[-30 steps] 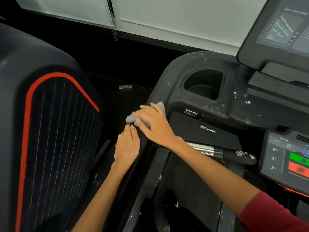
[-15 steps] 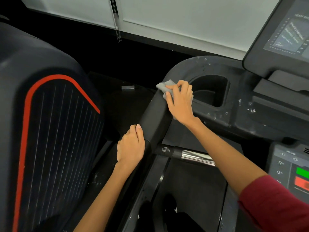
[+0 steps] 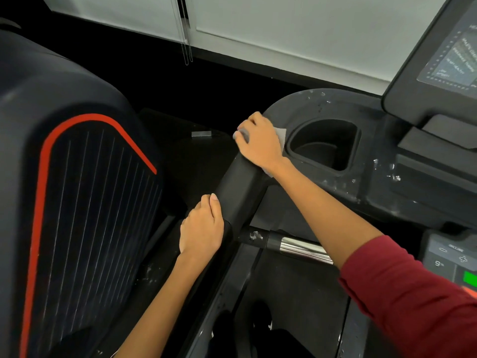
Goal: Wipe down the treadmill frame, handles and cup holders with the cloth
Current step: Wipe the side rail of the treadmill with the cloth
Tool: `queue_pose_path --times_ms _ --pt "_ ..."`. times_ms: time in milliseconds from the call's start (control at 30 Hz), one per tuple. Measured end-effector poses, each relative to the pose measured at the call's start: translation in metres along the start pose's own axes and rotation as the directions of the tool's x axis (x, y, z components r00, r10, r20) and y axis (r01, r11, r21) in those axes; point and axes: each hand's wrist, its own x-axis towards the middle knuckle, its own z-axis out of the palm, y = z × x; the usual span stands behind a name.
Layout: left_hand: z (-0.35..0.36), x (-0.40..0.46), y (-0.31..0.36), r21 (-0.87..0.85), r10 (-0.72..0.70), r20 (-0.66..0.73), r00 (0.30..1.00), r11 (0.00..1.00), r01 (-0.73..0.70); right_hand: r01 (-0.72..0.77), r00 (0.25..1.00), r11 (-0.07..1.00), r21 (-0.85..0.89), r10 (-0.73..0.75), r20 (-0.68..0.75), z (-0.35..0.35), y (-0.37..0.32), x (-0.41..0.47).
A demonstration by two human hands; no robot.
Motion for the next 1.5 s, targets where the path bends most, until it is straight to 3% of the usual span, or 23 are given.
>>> queue_pose_path --times_ms 133,233,367,500,633,733,833,933,1067,1167,1333,1500 --pt "-0.001 0.001 0.002 -0.058 -0.009 0.012 1.000 0.998 0.009 0.150 0.987 0.988 -0.043 -0.146 0.071 0.001 -0.028 -0.020" --pt "-0.003 0.002 0.002 -0.196 -0.099 0.059 0.993 0.975 0.109 0.194 0.975 0.980 -0.051 -0.187 0.116 -0.003 -0.054 -0.043" --pt "-0.002 0.005 -0.005 -0.408 -0.139 0.001 0.990 0.904 0.127 0.243 0.960 0.963 0.119 -0.256 0.112 -0.008 -0.079 -0.078" --pt "0.000 0.002 -0.009 -0.471 -0.088 -0.041 0.995 0.880 0.059 0.318 0.922 0.892 0.322 -0.370 0.111 -0.015 -0.079 -0.121" --pt "-0.002 0.001 -0.008 -0.494 -0.041 0.003 0.999 0.869 0.037 0.421 0.866 0.841 0.339 -0.484 0.126 -0.020 -0.053 -0.141" --pt "-0.002 0.001 0.001 -0.403 -0.013 0.051 0.999 0.915 0.032 0.429 0.880 0.886 0.177 -0.454 0.138 -0.019 -0.026 -0.133" --pt "0.001 0.004 0.014 -0.232 0.038 0.043 0.998 0.972 -0.027 0.278 0.954 0.958 -0.063 -0.269 0.132 -0.024 0.003 -0.113" --pt "0.007 0.012 0.020 -0.043 0.091 0.022 0.996 0.995 -0.090 0.224 0.973 0.932 -0.284 -0.197 0.121 -0.024 0.019 -0.097" --pt "0.017 0.024 0.022 0.117 0.088 0.024 0.996 0.989 -0.090 0.014 1.000 0.923 -0.384 -0.018 -0.006 -0.024 0.017 -0.074" --pt "0.021 0.028 0.025 0.159 0.082 0.004 0.997 0.984 -0.081 -0.094 0.995 0.937 -0.336 0.079 -0.056 -0.024 0.008 -0.066" --pt "0.022 0.027 0.026 0.176 0.083 -0.032 0.996 0.981 -0.076 0.024 0.999 0.977 -0.212 -0.016 0.037 -0.023 -0.002 -0.084" --pt "0.024 0.027 0.026 0.207 0.097 -0.054 0.994 0.975 -0.084 0.174 0.980 0.882 -0.438 -0.113 0.161 -0.040 0.028 -0.099"
